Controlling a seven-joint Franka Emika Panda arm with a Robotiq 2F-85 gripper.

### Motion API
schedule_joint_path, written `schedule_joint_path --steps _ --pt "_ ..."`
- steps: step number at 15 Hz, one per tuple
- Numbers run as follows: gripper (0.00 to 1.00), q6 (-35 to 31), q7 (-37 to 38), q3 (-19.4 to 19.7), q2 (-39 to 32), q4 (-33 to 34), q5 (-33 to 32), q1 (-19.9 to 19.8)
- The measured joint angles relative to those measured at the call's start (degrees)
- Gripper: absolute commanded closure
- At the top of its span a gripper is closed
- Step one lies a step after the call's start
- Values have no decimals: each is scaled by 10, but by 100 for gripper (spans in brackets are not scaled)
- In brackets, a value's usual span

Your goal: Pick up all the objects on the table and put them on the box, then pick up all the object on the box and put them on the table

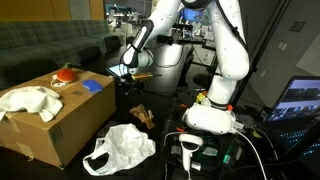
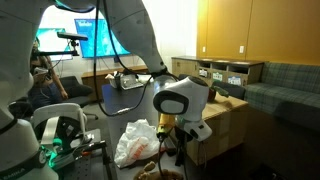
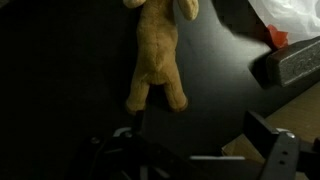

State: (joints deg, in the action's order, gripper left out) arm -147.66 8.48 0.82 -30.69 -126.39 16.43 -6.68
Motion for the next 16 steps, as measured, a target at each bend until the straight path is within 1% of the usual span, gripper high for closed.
schedule_joint_path --steps 3,7,11,16 --pt "0 0 -11 -21 4 -10 0 8" --pt "0 -13 -35 -66 29 -59 0 29" --pt "0 -50 -29 -90 45 -102 0 79" --pt "0 -114 6 -103 42 -122 0 140"
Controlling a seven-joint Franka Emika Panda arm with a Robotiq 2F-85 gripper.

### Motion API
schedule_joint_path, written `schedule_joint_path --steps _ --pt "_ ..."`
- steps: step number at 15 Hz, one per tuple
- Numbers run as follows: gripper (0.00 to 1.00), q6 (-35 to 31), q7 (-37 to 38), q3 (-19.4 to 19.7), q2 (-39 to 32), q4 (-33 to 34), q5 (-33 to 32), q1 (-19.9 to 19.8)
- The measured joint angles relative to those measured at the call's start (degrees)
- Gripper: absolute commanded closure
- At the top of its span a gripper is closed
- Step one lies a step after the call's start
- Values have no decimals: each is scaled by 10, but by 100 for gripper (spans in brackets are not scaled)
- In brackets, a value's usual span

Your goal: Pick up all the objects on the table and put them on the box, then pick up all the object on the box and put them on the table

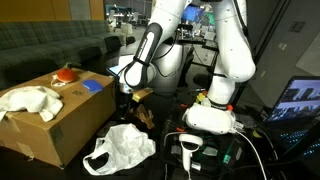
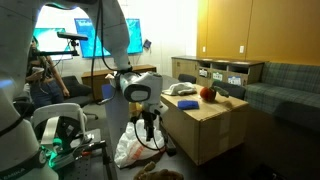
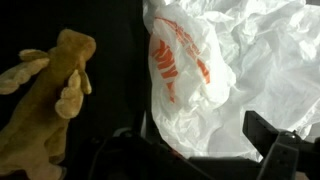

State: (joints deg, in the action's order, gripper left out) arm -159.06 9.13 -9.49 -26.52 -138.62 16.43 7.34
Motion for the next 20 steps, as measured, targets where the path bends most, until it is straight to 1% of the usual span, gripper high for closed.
schedule_joint_path --steps 4,10,12,16,18,20 --pt "0 -34 33 -3 -20 0 0 36" --pt "0 -69 70 0 -51 0 -1 69" --pt "0 -69 90 16 -53 1 -9 91" --pt "0 -67 150 64 -73 12 -33 152" --pt "0 -65 168 72 -93 27 -36 167" --pt "0 -61 175 73 -114 46 -37 172"
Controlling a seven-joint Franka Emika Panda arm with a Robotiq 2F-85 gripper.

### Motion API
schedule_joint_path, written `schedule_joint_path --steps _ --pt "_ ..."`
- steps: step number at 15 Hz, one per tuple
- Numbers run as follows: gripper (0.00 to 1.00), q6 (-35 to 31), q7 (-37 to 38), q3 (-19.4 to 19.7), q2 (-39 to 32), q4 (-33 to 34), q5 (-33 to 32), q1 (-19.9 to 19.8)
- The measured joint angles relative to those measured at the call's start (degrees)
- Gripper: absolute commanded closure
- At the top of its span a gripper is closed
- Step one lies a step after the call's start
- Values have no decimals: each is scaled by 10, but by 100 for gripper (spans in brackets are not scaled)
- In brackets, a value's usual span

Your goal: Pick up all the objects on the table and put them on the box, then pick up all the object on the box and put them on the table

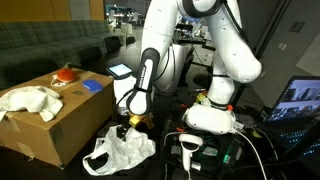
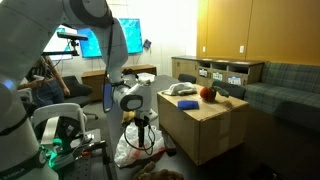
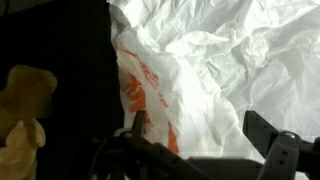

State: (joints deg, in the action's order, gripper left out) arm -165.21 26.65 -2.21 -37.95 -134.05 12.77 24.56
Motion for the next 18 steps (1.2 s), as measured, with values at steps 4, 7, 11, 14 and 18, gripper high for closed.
schedule_joint_path --steps 4,7,11,14,18 --pt "0 5 2 -6 -41 40 1 -2" --pt "4 5 2 -21 -66 62 2 -8" --pt "38 8 -3 -46 -82 78 2 -20" --pt "62 17 -23 -59 -82 80 1 -30" --pt "93 36 -67 -67 -74 80 -11 -36"
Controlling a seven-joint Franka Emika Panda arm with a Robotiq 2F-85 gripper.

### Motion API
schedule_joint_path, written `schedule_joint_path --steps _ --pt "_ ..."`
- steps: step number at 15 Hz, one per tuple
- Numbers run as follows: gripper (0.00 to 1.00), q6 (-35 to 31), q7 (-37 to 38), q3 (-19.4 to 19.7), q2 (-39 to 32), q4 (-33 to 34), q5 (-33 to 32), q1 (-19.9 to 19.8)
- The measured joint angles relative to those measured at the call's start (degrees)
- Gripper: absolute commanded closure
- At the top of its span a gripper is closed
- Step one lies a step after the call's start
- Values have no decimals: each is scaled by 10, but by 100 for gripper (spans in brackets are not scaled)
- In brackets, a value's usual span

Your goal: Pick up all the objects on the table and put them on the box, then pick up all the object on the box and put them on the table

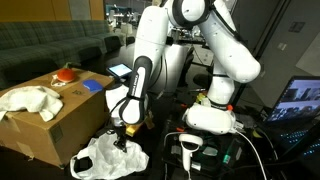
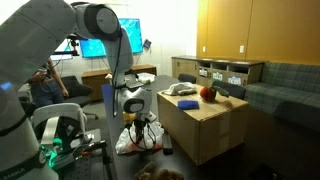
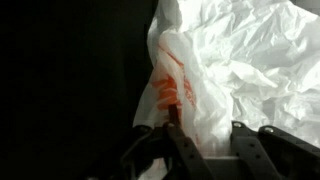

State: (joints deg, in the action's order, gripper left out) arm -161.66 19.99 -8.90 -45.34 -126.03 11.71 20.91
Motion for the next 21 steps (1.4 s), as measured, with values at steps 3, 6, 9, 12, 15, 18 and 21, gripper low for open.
schedule_joint_path --steps 3,6,9,12,15,18,21 --pt "100 27 -35 -2 21 -3 -26 0" --pt "100 58 -57 -2 58 -15 -60 2" --pt "100 84 -62 -2 112 -43 -92 6" --pt "100 96 -67 -2 183 -92 -115 8" --pt "100 96 -71 -2 270 -156 -120 3" --pt "100 96 -83 -4 365 -223 -120 -15" --pt "100 97 -86 -4 457 -279 -119 -39"
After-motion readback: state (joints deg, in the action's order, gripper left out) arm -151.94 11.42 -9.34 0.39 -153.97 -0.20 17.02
